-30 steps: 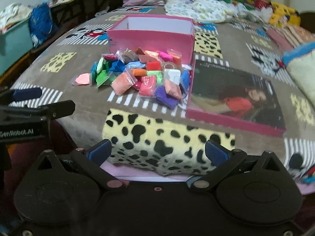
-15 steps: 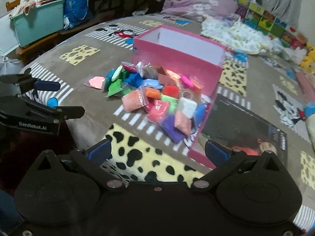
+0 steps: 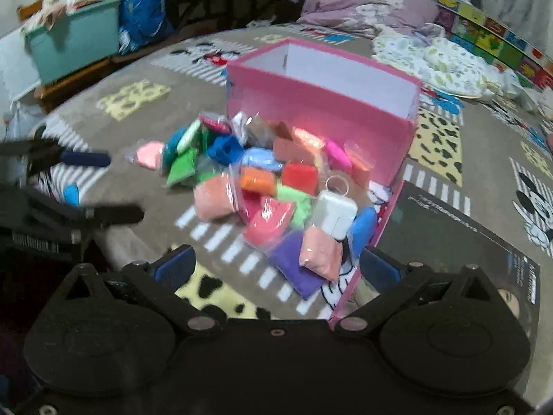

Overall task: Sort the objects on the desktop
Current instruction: 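Move the left tool to a peach clay bag while the right tool reaches into the pile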

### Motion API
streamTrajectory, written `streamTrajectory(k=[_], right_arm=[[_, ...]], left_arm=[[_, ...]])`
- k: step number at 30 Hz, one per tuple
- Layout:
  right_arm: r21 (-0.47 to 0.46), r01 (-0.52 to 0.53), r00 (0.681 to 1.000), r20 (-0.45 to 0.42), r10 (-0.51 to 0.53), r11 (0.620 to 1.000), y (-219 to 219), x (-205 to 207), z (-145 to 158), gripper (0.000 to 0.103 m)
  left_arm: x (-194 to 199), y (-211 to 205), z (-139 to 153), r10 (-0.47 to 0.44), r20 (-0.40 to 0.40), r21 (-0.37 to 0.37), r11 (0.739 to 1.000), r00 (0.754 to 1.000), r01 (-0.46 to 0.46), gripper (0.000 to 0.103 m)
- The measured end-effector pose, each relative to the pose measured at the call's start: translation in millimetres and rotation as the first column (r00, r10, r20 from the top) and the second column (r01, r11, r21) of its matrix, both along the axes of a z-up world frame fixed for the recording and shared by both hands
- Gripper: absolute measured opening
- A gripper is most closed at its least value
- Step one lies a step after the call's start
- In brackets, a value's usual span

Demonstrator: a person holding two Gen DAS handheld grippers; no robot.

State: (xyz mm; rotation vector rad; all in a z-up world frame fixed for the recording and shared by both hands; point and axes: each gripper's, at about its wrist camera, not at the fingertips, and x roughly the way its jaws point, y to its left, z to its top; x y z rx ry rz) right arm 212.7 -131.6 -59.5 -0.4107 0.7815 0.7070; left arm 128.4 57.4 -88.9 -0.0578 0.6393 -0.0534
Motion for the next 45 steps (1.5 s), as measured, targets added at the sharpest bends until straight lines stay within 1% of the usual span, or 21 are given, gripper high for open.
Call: streamTrajectory(k=[3,8,9,11,12,14,15,16,18,23,26,27,28,31,33,34,35,41,44,45], right_arm=[[-0.034,-0.064,0.997,0.030,0.065,0.997,0,3,-8,0.102],[-0.069,-0.091,0.994,0.047,0.094,0.994,2,3,-13,0.099],[-0.076,-0.095,0.994,0.050,0.099,0.993,3,3,-14,0.096],[-0.089,-0.105,0.992,0.056,0.110,0.991,3,3,-16,0.079],[-0.096,-0.109,0.992,0.059,0.115,0.989,4,3,-17,0.066],[-0.110,-0.118,0.990,0.065,0.126,0.987,5,3,-19,0.065],[-0.116,-0.123,0.989,0.068,0.131,0.986,5,3,-20,0.065],[-0.123,-0.127,0.988,0.071,0.137,0.984,6,3,-21,0.065],[-0.137,-0.136,0.986,0.077,0.147,0.981,6,3,-23,0.065],[-0.171,-0.157,0.980,0.090,0.175,0.973,9,3,-28,0.064],[-0.192,-0.170,0.977,0.098,0.191,0.967,10,3,-31,0.061],[-0.199,-0.174,0.975,0.100,0.197,0.964,10,3,-32,0.058],[-0.206,-0.178,0.974,0.103,0.202,0.962,11,3,-33,0.054],[-0.227,-0.190,0.970,0.110,0.219,0.955,12,3,-36,0.050],[-0.241,-0.198,0.967,0.114,0.230,0.950,13,3,-38,0.050],[-0.247,-0.198,0.966,0.114,0.231,0.949,19,23,-48,0.050],[-0.250,-0.198,0.966,0.115,0.232,0.948,21,27,-51,0.050],[-0.262,-0.193,0.965,0.127,0.232,0.946,24,24,-48,0.050],[-0.258,-0.176,0.969,0.126,0.214,0.950,23,25,-46,0.047],[-0.257,-0.171,0.970,0.126,0.209,0.951,23,26,-46,0.046]], left_arm=[[8,-7,-5,-0.002,0.042,0.031,1.000,0.999,0.001,0.091],[18,-18,-15,-0.055,0.083,0.065,0.997,0.995,0.050,0.091],[19,-20,-18,-0.068,0.087,0.078,0.995,0.994,0.062,0.091],[21,-26,-24,-0.093,0.096,0.110,0.991,0.991,0.082,0.091],[22,-29,-26,-0.104,0.100,0.127,0.988,0.990,0.091,0.091],[25,-34,-32,-0.125,0.100,0.152,0.982,0.987,0.109,0.090],[28,-35,-35,-0.135,0.097,0.161,0.980,0.986,0.118,0.084],[30,-36,-37,-0.142,0.091,0.164,0.978,0.986,0.126,0.076],[35,-36,-41,-0.151,0.081,0.163,0.977,0.985,0.136,0.071],[40,-39,-48,-0.173,0.083,0.186,0.970,0.981,0.155,0.069],[44,-43,-52,-0.188,0.076,0.211,0.963,0.979,0.169,0.061],[45,-44,-54,-0.193,0.071,0.217,0.961,0.979,0.174,0.059],[46,-44,-56,-0.196,0.068,0.222,0.959,0.978,0.177,0.059],[50,-44,-59,-0.194,0.061,0.224,0.958,0.979,0.176,0.059],[52,-43,-60,-0.194,0.058,0.227,0.958,0.979,0.176,0.059],[52,-43,-60,-0.195,0.059,0.229,0.957,0.979,0.177,0.059],[52,-43,-59,-0.195,0.061,0.230,0.957,0.979,0.176,0.059],[53,-39,-59,-0.211,0.060,0.244,0.951,0.976,0.190,0.059],[52,-38,-61,-0.215,0.060,0.242,0.950,0.975,0.195,0.059],[52,-38,-62,-0.214,0.060,0.240,0.951,0.975,0.194,0.052]])
